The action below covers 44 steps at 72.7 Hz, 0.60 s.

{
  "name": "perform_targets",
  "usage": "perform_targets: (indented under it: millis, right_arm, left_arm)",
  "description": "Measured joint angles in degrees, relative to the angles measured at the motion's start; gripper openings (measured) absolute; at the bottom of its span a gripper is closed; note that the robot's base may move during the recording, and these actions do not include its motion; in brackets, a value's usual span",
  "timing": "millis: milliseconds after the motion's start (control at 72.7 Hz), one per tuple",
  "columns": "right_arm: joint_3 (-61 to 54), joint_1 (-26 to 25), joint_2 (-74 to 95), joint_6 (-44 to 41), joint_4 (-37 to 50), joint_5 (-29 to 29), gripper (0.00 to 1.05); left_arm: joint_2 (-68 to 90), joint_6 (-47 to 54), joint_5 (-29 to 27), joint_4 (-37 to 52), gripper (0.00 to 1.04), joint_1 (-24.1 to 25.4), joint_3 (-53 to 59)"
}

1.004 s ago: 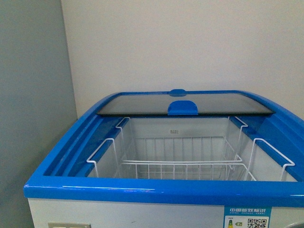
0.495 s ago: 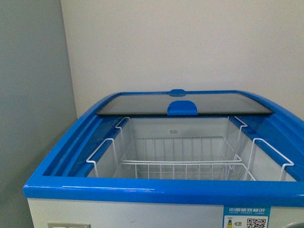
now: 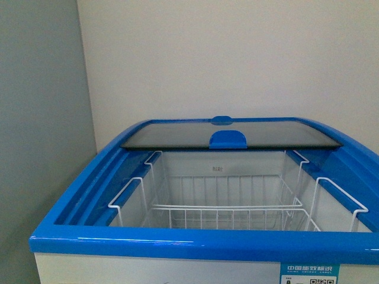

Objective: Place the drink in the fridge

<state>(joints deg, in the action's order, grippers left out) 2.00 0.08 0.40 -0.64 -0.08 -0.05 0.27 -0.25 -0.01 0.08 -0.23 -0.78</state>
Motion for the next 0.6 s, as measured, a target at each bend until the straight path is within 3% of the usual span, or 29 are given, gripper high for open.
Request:
perform_targets:
  millis: [289, 605]
  right_arm:
    - [0.0, 0.0, 0.0, 0.0, 0.0, 0.0, 0.03]
    - [0.0, 0.0, 0.0, 0.0, 0.0, 0.0, 0.56]
  left_arm:
    - [0.0, 0.0, 0.0, 0.0, 0.97, 0.0, 0.0]
    - [0.0, 0.0, 0.0, 0.0, 0.97, 0.0, 0.0]
